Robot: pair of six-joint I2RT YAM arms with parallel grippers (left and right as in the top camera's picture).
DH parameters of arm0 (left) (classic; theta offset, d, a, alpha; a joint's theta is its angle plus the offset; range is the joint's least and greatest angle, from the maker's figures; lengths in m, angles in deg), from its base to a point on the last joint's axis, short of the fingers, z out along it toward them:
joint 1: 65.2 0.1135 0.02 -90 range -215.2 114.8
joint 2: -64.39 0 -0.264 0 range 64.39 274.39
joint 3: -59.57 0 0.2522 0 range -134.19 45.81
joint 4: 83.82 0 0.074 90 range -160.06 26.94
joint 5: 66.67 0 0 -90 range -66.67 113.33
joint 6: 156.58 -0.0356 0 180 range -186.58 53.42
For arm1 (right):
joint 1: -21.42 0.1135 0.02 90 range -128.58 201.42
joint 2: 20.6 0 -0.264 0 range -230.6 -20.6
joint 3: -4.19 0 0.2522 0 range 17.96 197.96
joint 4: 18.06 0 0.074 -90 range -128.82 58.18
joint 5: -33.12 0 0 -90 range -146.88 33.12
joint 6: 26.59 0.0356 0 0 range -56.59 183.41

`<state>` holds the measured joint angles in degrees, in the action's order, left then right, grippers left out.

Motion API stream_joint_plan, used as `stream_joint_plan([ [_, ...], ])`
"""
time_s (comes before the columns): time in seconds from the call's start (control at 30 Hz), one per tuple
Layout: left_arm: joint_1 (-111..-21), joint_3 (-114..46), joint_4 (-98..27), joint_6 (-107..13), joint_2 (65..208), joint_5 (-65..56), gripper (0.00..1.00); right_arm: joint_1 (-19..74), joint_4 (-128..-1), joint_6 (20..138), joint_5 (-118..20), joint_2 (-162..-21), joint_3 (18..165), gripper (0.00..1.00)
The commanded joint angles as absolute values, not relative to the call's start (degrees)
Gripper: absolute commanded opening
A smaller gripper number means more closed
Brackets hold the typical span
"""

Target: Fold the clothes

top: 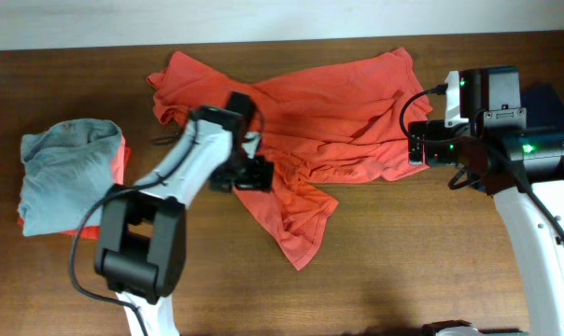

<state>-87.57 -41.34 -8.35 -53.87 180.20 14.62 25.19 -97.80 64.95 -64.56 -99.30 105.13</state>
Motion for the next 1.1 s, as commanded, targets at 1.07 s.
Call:
stream_joint_plan([
  [1.07,-95.79,-41.23,-8.72,-47.73,184.33,17.59,0.64,24.71,-99.33,65.37,-65.11,-98.91,105.53,1.0],
])
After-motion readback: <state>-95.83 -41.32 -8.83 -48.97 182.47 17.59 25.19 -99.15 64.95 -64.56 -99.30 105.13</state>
